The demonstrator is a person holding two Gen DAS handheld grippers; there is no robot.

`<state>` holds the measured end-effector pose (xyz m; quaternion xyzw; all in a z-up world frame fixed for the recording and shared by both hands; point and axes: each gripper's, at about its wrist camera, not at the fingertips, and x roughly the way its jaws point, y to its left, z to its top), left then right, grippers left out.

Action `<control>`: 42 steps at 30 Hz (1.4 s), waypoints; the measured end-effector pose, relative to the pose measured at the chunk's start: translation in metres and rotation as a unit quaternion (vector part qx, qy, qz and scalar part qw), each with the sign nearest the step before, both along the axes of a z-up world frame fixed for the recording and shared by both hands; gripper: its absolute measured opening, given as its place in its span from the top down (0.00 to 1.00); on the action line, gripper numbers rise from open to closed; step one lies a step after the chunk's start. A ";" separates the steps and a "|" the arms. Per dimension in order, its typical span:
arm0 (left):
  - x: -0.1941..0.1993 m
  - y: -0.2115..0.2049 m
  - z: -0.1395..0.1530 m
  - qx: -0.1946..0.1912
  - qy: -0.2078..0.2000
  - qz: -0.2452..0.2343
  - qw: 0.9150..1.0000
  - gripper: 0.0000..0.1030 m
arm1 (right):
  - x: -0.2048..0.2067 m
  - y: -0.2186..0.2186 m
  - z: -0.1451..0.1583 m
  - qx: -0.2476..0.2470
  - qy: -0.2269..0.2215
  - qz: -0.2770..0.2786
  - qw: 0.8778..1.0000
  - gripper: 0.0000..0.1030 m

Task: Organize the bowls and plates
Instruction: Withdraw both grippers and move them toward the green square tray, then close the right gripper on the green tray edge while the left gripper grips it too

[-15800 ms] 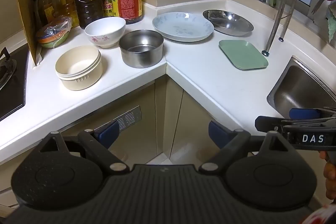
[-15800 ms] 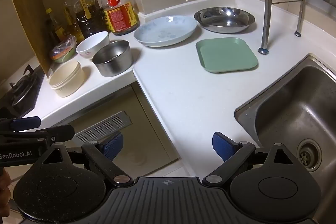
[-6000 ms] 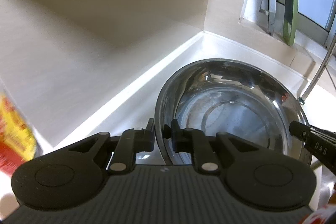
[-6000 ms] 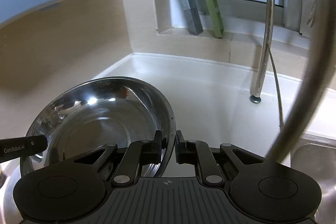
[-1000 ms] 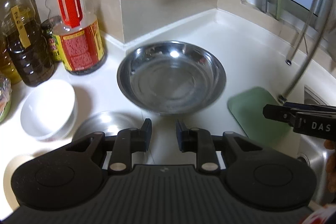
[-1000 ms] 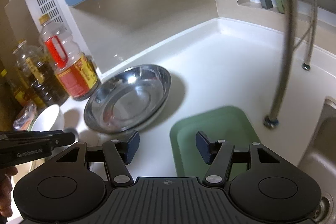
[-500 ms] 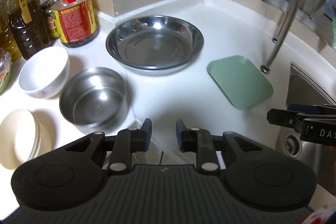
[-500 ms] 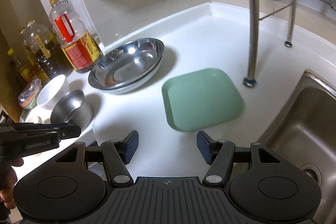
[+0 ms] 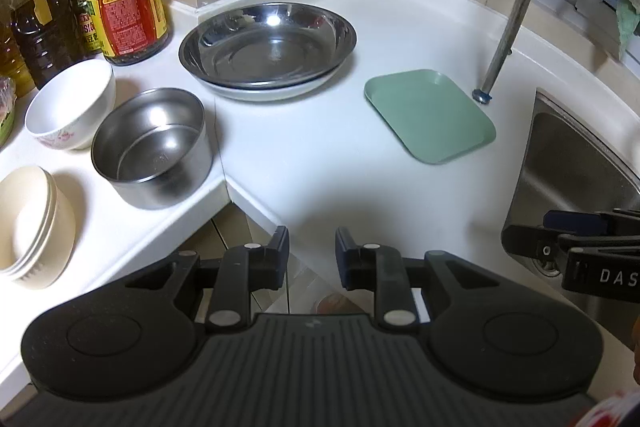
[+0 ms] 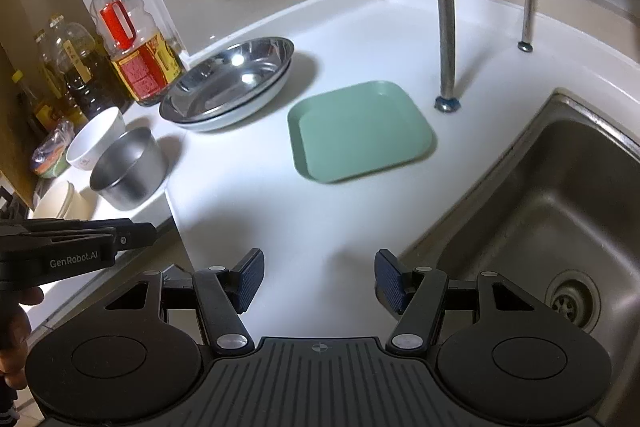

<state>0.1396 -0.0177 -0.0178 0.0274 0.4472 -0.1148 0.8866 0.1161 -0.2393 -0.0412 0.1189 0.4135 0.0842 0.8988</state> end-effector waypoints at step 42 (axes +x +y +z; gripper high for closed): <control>0.056 -0.022 -0.026 -0.025 0.013 -0.040 0.999 0.78 | 0.036 -0.025 -0.024 -0.011 0.010 -0.089 0.996 0.41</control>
